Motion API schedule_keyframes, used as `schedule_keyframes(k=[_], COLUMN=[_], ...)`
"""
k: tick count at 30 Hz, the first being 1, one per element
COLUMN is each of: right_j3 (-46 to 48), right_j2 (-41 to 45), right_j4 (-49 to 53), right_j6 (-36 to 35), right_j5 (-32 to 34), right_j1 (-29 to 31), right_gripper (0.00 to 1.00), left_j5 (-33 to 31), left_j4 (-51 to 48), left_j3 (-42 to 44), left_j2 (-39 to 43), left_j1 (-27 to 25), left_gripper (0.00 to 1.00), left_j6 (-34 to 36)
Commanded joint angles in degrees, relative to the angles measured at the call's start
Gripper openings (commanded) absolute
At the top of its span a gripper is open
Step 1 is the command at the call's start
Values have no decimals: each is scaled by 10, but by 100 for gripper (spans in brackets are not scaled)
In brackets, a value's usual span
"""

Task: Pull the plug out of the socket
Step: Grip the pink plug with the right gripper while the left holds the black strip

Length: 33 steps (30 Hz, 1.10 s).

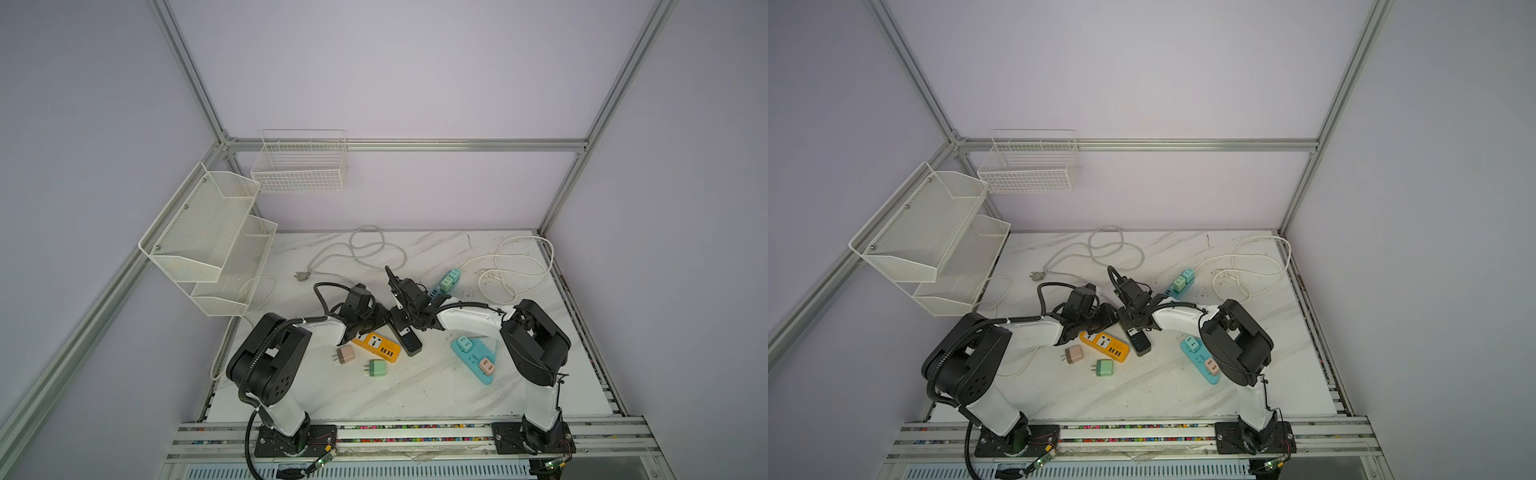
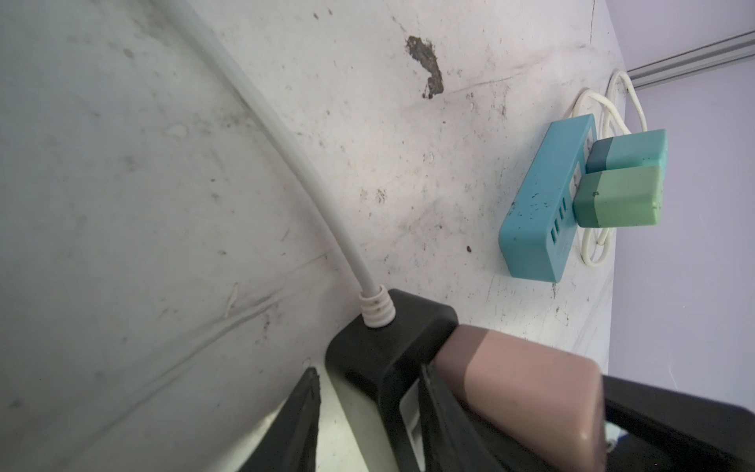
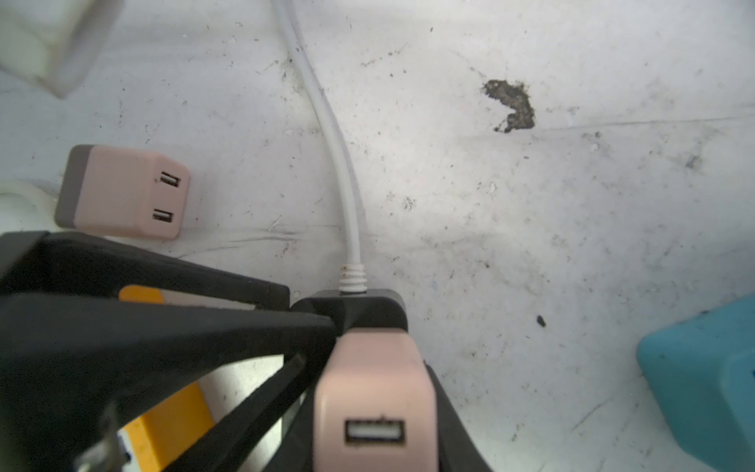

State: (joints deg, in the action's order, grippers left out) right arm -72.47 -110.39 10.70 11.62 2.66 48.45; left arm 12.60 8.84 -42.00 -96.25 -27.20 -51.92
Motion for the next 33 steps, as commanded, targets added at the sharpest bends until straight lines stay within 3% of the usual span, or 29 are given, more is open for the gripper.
schedule_keyframes(k=[1, 14, 20, 22, 25, 29, 33], right_j3=[-21, -3, -43, -43, -34, -14, -13], right_j2=[24, 43, 7, 3, 16, 39, 41], right_j4=[1, -21, 6, 2, -3, -16, -11], right_j6=[14, 19, 18, 21, 18, 21, 18], right_j5=[6, -11, 37, 20, 31, -11, 4], right_j1=[3, -16, 29, 30, 24, -14, -15], right_gripper=[16, 15, 13, 12, 12, 12, 12], left_j5=[-4, 8, 0, -1, -5, 1, 1], left_j4=[-58, -59, -63, -64, -64, -63, -62], left_j3=[37, 46, 49, 50, 53, 53, 56], left_j2=[-7, -4, -4, -5, -4, -9, -11], left_j1=[-10, -11, -11, -11, -11, -11, -11], left_gripper=[39, 35, 34, 34, 32, 30, 29], left_j6=[-4, 4, 4, 3, 3, 4, 5])
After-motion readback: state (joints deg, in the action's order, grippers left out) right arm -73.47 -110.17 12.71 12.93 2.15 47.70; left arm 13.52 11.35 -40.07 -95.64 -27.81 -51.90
